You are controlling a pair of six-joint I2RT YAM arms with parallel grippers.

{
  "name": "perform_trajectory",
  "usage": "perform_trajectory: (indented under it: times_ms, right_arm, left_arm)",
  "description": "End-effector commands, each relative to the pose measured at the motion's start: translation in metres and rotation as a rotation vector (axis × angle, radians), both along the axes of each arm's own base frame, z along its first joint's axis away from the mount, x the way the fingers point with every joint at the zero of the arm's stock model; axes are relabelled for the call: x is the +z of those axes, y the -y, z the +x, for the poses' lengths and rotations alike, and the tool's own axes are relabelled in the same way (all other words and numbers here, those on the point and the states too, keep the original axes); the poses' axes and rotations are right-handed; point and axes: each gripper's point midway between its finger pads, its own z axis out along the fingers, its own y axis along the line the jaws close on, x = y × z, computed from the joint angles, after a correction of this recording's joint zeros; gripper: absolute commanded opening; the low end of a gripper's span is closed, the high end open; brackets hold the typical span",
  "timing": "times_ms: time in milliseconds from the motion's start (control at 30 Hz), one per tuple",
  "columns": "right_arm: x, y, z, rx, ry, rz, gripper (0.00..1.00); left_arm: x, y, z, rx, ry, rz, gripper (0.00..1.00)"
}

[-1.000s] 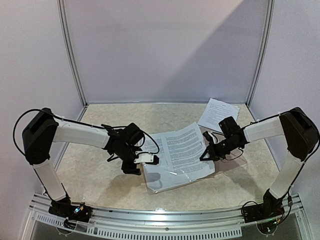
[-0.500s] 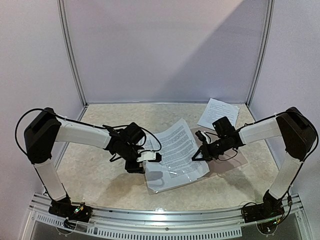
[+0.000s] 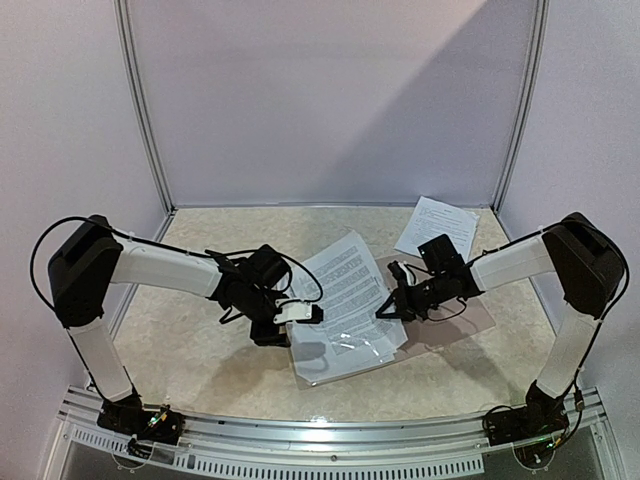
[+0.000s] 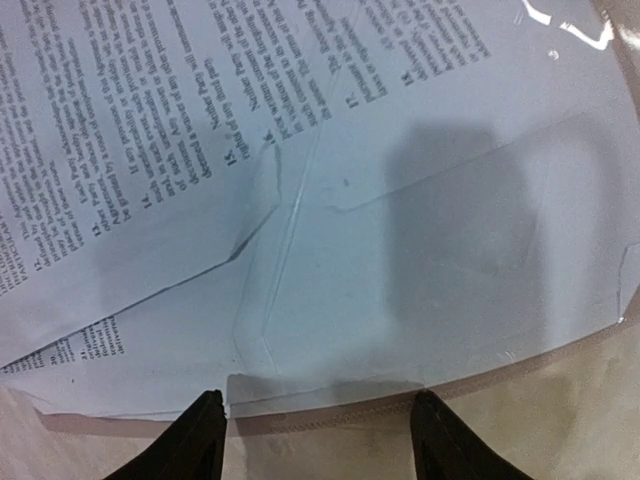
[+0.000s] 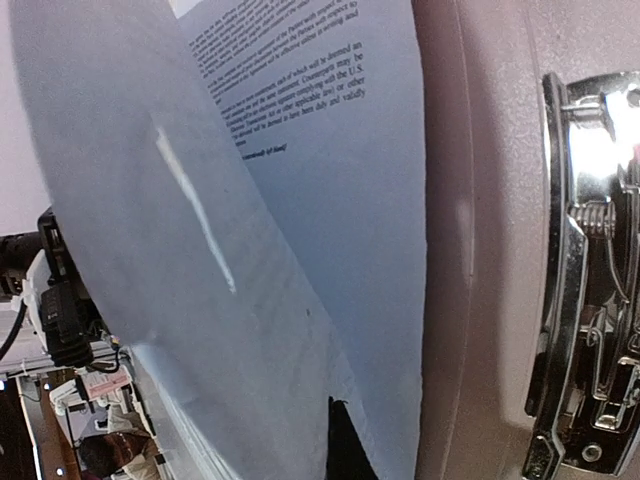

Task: Put the files into the folder
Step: Insert the folder to form pockets on the folder.

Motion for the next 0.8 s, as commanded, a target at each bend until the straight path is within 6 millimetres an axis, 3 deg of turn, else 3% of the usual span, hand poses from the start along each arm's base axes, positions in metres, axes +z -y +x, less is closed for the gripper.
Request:
perform_trajectory:
  times_ms: [0,200,300,467,767]
  right_arm:
    - [-0.008,-0.006,-0.003,-0.082,-0.095,0.049,0.0]
    - [0.005,-0.01,0.01,-0.123,-0.108,0.045,0.0]
    - [-0.001,-0.014,0.011,-0.102,-0.115,0.038,0.0]
    - [-0.01,-0.02,-0.001,-0.059,-0.152,0.046,0.0]
    - [0.0,-0.037,-0.025,0.102,-0.164,0.103,0.0]
  left_arm:
    - [-0.042,-0.028,-0.021,0.004,-0.082,0.12,0.65]
    - [-0.041,-0.03,-0.022,-0.008,-0.074,0.119,0.65]
    - [-0.039,-0.029,-0.019,-0.005,-0.067,0.115,0.65]
    - [-0.043,-0.03,-0.017,-0.001,-0.076,0.12,0.65]
    - [-0.043,-0.034,-0.014,0.001,-0.072,0.124,0.66]
